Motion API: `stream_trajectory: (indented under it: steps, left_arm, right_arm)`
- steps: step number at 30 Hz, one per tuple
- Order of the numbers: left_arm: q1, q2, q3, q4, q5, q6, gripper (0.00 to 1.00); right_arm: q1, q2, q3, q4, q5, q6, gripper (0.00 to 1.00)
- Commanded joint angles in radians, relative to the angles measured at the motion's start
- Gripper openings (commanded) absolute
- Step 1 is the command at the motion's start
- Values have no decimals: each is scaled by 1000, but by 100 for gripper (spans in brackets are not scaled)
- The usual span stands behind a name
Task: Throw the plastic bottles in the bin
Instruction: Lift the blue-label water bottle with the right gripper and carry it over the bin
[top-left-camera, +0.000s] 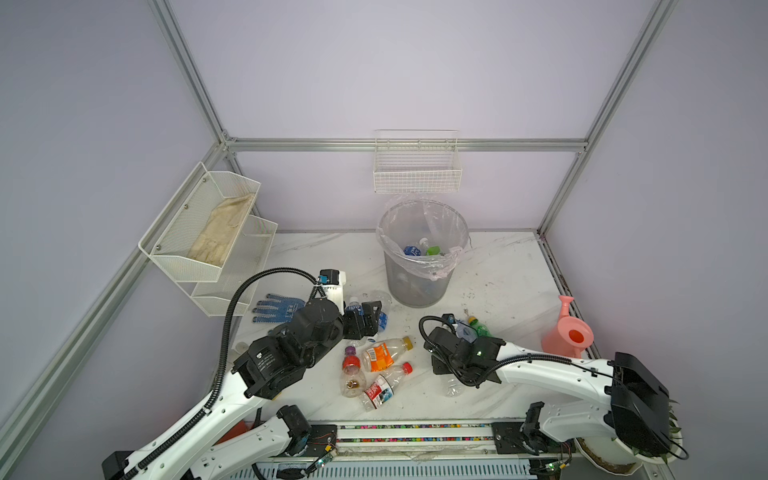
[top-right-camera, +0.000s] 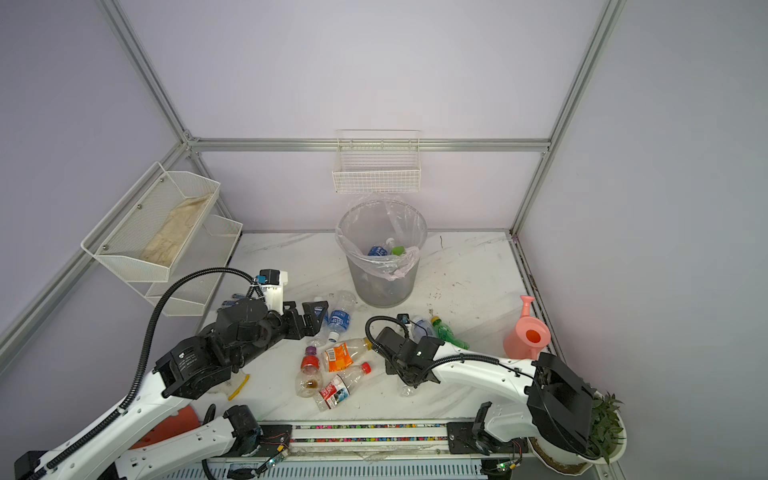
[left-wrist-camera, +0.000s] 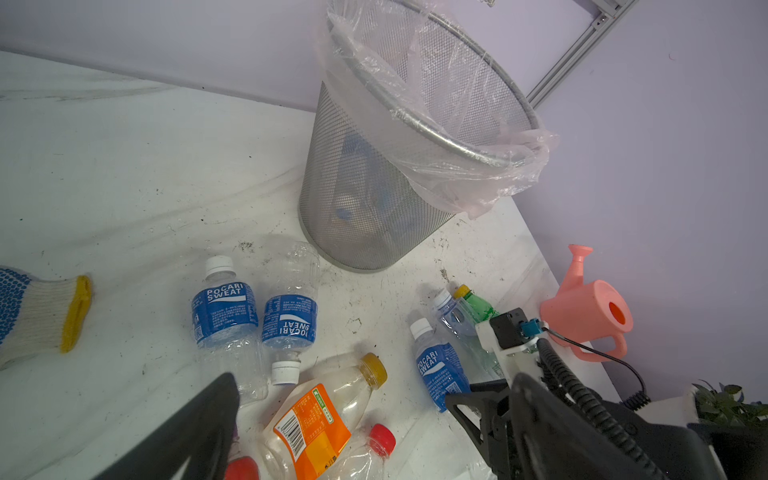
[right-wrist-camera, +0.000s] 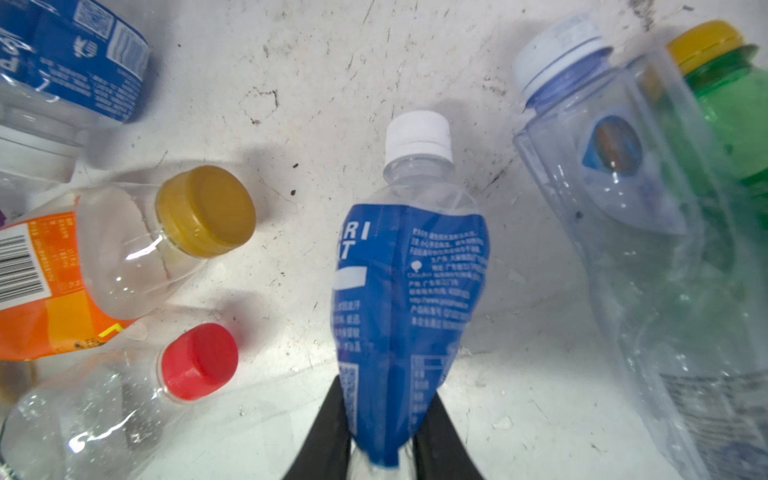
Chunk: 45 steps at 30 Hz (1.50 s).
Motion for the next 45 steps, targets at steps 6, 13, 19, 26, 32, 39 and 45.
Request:
stream_trajectory:
  steps: [6, 13, 19, 26, 32, 39, 45]
  left_arm:
    - [5, -17, -43, -1, -15, -11, 100]
    - [6, -33, -56, -7, -17, -18, 100]
    - [5, -40, -76, -7, -14, -32, 100]
    - [5, -53, -102, -7, -11, -45, 100]
    - [4, -69, -123, -7, -6, -55, 100]
    - [5, -86, -135, -15, -8, -59, 100]
    - [5, -99, -143, -20, -5, -64, 100]
  right_arm:
    - [2, -129, 62, -29, -11, -14, 0]
    - [3, -185, 107, -18, -37, -43, 0]
    - [2, -193, 193, -38, -45, -82, 0]
    - [2, -192, 325, -59, -54, -139, 0]
    - [2, -185, 452, -87, -49, -188, 0]
    - [2, -174, 598, -133, -21, -247, 0]
    - [3, -172, 701, -157, 42, -294, 0]
